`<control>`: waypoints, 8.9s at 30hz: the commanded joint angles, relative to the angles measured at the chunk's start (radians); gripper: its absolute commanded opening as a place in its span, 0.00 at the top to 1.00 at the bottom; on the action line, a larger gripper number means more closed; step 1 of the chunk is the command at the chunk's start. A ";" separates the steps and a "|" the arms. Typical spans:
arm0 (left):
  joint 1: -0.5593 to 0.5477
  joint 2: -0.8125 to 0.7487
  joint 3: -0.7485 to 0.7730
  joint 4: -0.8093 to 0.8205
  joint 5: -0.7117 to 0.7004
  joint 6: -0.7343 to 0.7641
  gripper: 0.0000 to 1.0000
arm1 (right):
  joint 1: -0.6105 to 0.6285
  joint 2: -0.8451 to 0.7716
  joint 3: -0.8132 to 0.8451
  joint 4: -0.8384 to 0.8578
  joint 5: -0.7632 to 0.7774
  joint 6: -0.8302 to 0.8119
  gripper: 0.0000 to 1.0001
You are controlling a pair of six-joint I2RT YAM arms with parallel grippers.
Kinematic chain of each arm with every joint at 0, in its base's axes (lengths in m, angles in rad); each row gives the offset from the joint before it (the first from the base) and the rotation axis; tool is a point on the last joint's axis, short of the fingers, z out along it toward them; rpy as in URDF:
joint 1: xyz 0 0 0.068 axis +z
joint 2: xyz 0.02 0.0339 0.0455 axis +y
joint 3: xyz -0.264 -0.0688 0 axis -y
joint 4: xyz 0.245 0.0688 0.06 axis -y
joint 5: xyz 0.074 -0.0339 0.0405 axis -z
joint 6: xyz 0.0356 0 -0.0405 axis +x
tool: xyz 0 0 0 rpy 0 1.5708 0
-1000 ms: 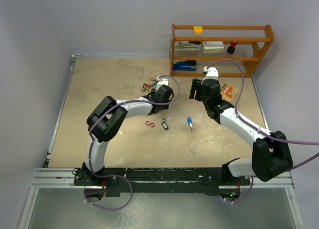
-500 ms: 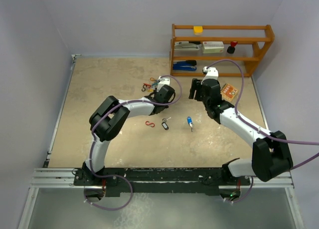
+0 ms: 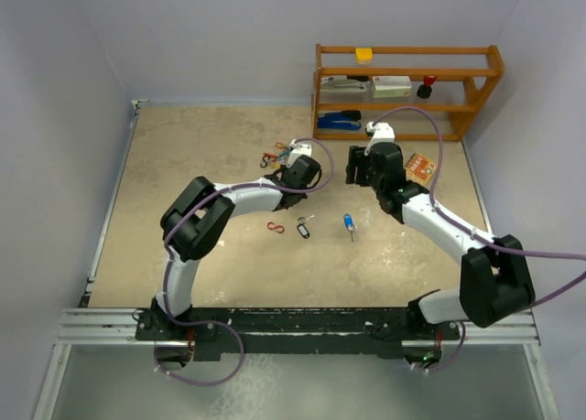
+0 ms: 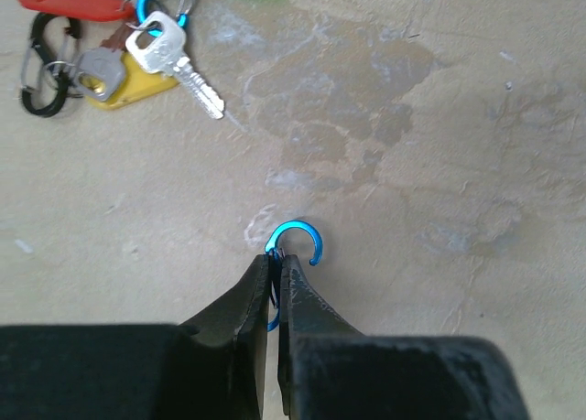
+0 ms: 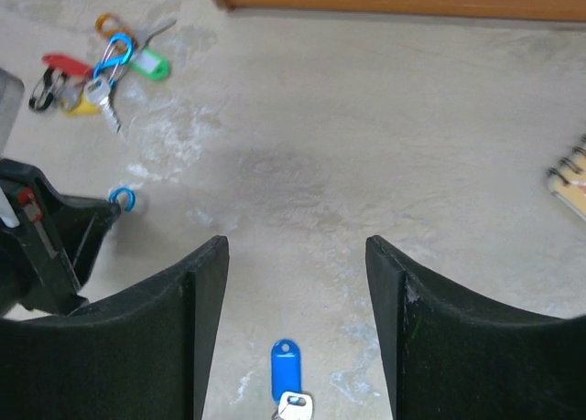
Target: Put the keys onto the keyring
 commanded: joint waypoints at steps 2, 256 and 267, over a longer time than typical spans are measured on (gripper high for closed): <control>0.051 -0.153 -0.017 -0.033 -0.031 0.029 1.00 | 0.004 0.093 0.158 -0.131 -0.201 -0.084 0.37; 0.117 -0.490 -0.217 0.093 0.599 0.110 1.00 | 0.243 0.151 0.078 0.175 -0.296 -0.184 1.00; 0.112 -0.497 -0.215 0.086 0.603 0.114 1.00 | 0.229 0.149 0.075 0.175 -0.280 -0.187 1.00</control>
